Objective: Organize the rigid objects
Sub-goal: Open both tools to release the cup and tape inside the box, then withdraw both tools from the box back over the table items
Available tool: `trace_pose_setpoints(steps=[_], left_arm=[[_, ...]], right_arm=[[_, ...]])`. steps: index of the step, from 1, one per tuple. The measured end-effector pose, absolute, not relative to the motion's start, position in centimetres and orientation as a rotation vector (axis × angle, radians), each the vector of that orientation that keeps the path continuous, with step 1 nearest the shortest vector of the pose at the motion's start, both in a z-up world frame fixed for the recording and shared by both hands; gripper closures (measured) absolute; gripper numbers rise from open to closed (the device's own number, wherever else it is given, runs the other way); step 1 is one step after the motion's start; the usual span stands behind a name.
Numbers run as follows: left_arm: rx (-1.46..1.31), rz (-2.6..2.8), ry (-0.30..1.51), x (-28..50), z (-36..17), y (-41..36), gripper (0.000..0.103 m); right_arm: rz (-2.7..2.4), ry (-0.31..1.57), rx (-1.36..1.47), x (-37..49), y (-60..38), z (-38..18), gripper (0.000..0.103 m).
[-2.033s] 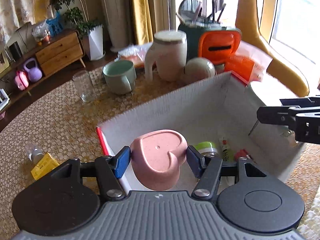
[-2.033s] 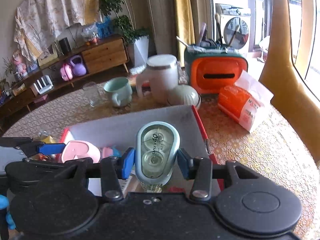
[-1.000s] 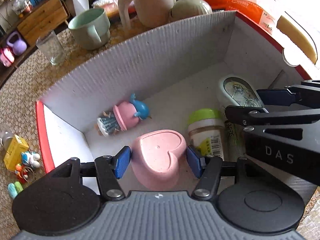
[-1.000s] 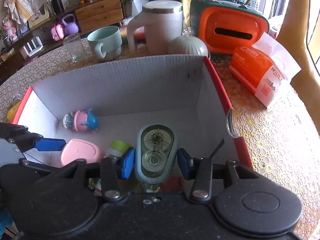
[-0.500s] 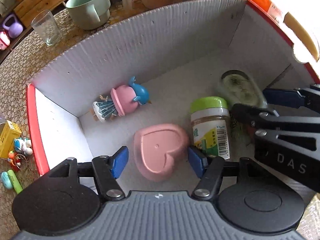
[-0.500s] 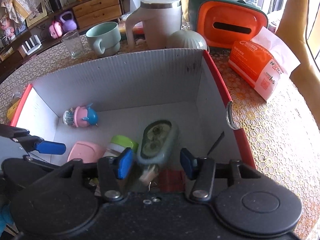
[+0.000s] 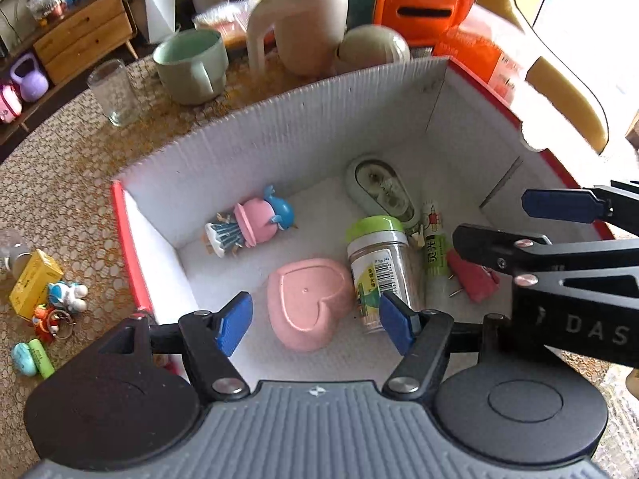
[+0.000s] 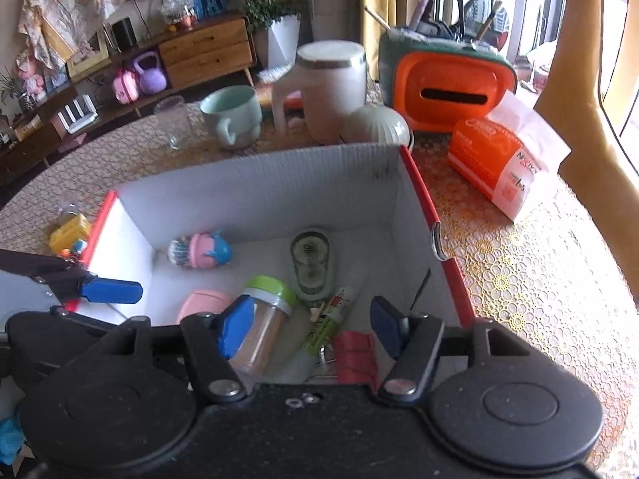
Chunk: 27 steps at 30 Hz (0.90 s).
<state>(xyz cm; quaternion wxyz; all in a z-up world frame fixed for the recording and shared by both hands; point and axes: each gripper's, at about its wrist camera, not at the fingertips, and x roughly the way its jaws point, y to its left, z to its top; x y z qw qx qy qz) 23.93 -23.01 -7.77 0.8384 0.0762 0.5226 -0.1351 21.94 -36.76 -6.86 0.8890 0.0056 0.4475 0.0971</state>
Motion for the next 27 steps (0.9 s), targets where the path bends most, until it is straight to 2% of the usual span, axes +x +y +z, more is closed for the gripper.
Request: trace_pose_setpoints(steps=[8,18,21,24,27], left_arm=[[0.121,-0.313,1.017,21.2,-4.9,-21.1,0.033],[0.078,-0.33,0.93,16.8,-2.0,-17.3,0.033],[0.057,-0.332,0.905,15.5,-1.3,-16.0,0.025],[0.029,-0.326,0.887,14.4,-0.8,-14.5,0.025],[0.002,-0.32,0.88,13.5,-0.6,-13.0,0.024]], right_arm=[[0.223,0.84,0.034,18.9,-36.0,-3.3,0.025],[0.281,0.735,0.055,14.8,-34.1,-0.1,0.017],[0.295,0.687,0.052,13.4,-33.1,0.7,0.012],[0.314,0.647,0.047,12.0,-32.3,1.2,0.006],[0.318,0.613,0.04,10.9,-31.3,1.4,0.004]])
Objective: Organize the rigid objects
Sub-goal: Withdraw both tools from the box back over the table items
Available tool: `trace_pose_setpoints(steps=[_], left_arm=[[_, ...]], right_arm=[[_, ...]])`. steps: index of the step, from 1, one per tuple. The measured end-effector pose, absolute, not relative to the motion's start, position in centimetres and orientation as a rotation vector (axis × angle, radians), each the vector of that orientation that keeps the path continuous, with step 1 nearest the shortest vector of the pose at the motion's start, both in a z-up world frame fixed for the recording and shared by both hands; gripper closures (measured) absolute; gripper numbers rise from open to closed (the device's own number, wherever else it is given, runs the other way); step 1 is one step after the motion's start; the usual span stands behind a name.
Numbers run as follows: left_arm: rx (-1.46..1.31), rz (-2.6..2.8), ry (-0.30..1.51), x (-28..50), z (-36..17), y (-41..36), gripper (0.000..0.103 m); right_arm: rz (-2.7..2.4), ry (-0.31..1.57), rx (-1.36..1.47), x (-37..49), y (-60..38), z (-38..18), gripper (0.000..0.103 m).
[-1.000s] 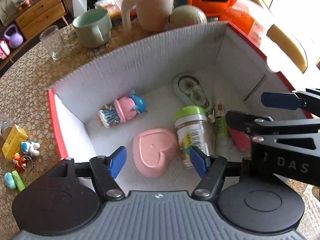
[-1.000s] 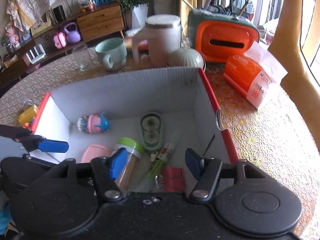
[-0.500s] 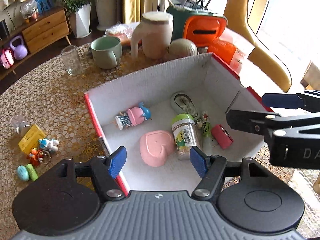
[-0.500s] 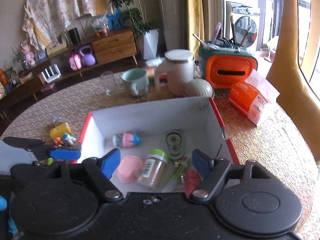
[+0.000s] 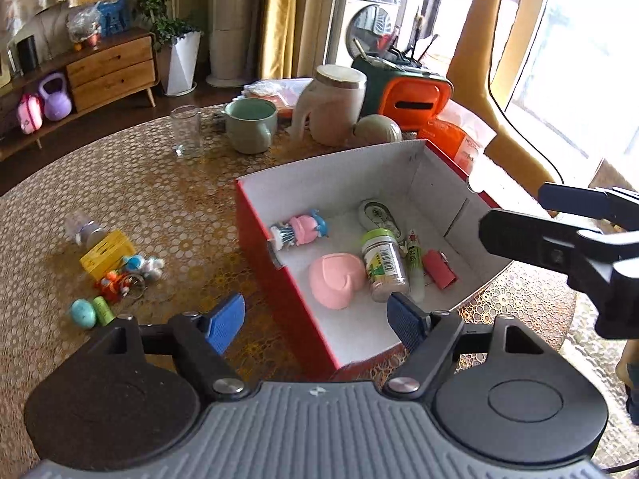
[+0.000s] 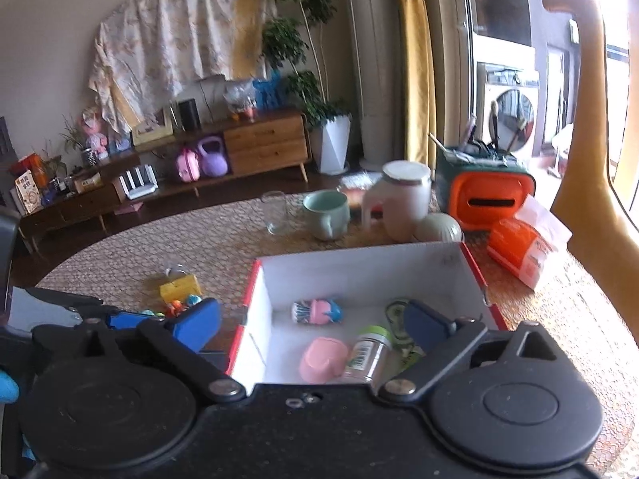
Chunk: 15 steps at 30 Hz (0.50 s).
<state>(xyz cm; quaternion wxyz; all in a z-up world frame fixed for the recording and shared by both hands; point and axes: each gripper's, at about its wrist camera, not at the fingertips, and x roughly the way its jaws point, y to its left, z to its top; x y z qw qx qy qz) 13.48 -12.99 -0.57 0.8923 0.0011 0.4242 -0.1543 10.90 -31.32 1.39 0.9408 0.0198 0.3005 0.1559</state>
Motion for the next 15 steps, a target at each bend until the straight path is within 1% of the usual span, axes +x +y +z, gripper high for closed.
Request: trace_pose_setpoints(steps=[3,15], left_arm=[[-0.026,-0.305,0.871,12.5,-0.4,-11.2,0.02],[-0.117,-0.224,0.833,9.8,0.2,-5.0,0.018]], right_arm=[[0.327,0.595,0.056,10.1,-30.4,1.5,0.002],[0.389,0.589,0.09,8.2,-26.2,0.8,0.0]])
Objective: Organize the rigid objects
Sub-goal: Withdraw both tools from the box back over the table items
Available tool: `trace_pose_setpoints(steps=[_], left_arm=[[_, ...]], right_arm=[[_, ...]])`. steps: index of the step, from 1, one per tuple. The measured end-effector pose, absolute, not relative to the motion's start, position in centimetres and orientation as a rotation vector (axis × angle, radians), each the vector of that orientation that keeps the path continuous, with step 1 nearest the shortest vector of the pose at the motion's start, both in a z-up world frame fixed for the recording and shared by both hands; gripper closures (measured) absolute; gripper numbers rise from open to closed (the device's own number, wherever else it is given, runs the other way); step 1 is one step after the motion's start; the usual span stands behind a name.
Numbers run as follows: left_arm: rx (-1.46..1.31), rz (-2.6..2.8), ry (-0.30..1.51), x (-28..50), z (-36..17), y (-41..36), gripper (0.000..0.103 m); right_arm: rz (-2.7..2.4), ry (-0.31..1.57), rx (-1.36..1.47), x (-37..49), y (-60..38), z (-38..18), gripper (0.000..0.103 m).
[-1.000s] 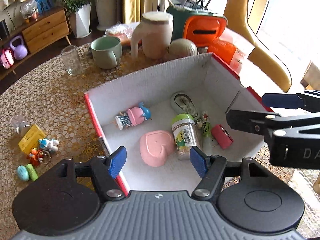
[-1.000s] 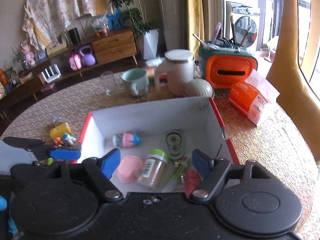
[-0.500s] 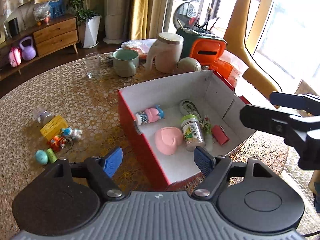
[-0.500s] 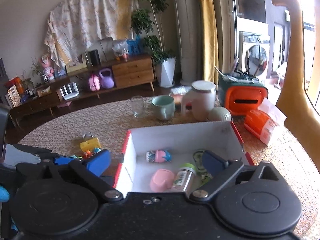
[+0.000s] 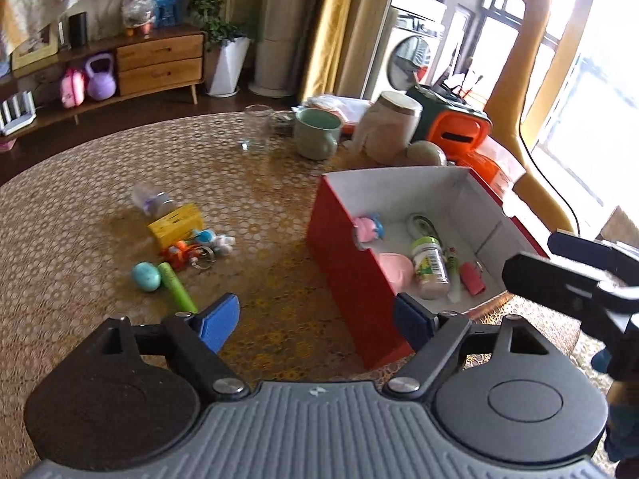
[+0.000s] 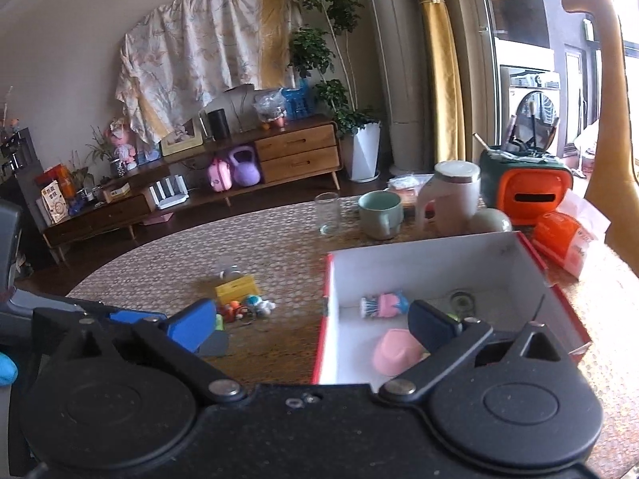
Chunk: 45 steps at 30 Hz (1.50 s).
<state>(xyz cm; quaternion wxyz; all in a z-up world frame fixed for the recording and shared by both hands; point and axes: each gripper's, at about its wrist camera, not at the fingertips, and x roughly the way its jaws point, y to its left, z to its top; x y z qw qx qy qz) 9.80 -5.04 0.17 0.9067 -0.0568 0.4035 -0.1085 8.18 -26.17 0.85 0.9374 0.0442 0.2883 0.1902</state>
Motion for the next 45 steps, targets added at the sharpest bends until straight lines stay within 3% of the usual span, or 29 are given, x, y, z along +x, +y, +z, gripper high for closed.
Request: trace_pose_setpoints(steps=[9,12,35,42,45], left_arm=[[-0.15,-0.17,0.807,9.2,-0.1,-0.8,0.012],[-0.142,-0.141,0.796,9.3,-0.4,0.5,0.0],[-0.154,0.045,0.812,14.4,-6.8,11.8,0.0],[-0.109,0.029,0.843,16.2,-9.8,11.5,0.0],[-0.08,0.002,0.855,17.1,-11.0,11.0,0.0]], right_arm=[[0.456,0.597,0.053,7.9,-22.7,0.3,0.0],[0.486,0.6,0.041,8.1,-21.4,0.1,0.0],[0.611,0.765,-0.139,11.9,-9.6,-6.1,0.001],[0.606,0.807,-0.167,14.2,-8.1,-9.0,0.008],[0.604,0.818,-0.183,15.2,-7.7,-10.4,0.016]])
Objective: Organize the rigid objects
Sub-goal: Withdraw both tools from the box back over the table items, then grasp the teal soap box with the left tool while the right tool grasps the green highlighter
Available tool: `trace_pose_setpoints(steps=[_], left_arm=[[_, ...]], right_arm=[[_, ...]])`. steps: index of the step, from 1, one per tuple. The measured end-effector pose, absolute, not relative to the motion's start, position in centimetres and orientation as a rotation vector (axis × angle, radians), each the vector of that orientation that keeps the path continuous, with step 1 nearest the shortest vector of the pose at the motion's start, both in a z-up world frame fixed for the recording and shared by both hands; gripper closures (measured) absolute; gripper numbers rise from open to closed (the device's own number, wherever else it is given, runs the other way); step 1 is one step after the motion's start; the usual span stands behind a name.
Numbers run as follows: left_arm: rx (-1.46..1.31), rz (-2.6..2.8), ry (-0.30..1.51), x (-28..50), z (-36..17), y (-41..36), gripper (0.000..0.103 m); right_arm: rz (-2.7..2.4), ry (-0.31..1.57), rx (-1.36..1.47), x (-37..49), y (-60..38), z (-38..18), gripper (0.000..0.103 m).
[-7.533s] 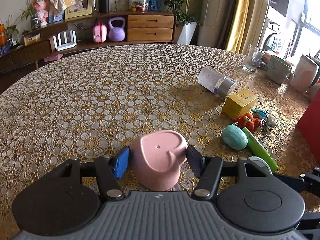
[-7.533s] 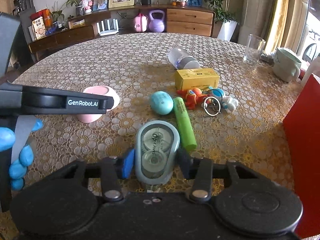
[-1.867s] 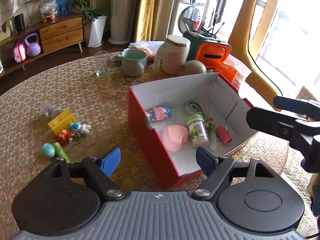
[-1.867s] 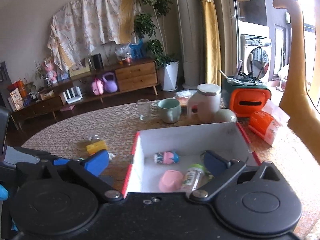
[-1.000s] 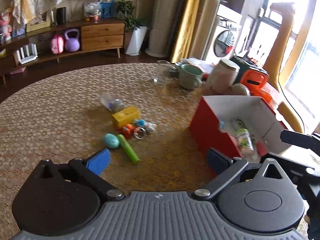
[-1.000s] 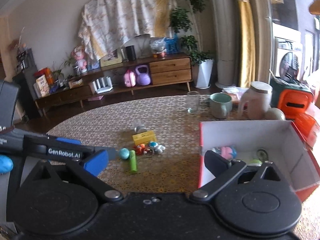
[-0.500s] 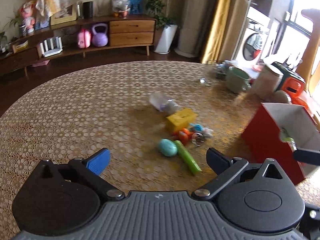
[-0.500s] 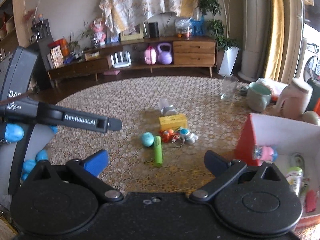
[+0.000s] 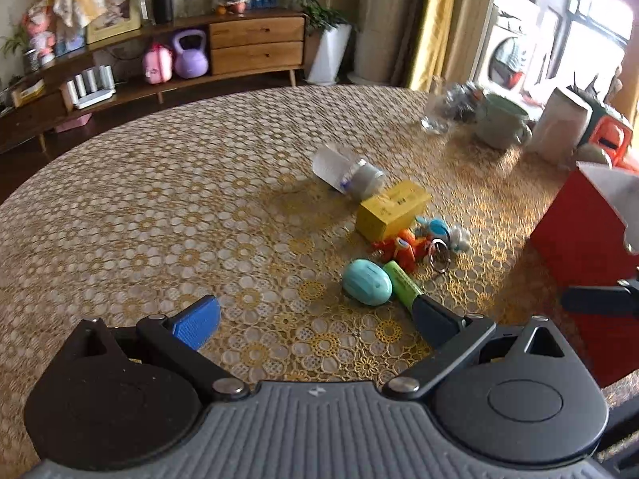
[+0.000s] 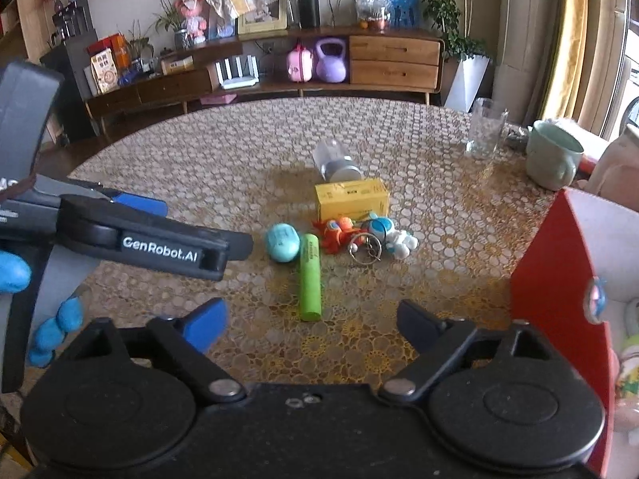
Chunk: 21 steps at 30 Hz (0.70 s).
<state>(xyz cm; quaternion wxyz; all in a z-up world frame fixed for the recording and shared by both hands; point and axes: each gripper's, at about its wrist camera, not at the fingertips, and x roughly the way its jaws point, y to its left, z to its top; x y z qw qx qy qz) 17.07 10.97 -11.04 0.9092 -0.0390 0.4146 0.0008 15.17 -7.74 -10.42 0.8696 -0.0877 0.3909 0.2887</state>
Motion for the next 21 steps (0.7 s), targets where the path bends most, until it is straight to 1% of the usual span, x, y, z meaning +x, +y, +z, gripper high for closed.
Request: trace_pose_setpoints(steps=[2,4,6,10,18,21], left_arm=[[-0.077,-0.019,0.866,17.6,-11.8,10.7,0.0],[-0.074,-0.027,0.87,18.3,-12.4,10.5,0.0],[-0.067,-0.02,0.878,18.9,-12.9,10.3,0.0],[-0.054,-0.016,0.895,19.9,-14.1,10.1,0.0],[-0.084,-0.004,0.903,21.1,-15.4,10.2,0.002],[-0.073,-0.004,0.891,21.4,-15.5,10.1,0.007]], right_arm=[[0.598,0.823,-0.208,15.7,-7.4,-11.4,0.023],[0.598,0.83,-0.217,16.2,-7.1,-12.3,0.027],[0.606,0.833,-0.217,16.6,-6.9,-12.9,0.028],[0.621,0.835,-0.222,17.2,-6.4,-13.7,0.04],[0.63,0.824,-0.219,18.4,-5.7,-14.6,0.047],[0.637,0.827,-0.212,18.7,-5.5,-15.0,0.049]])
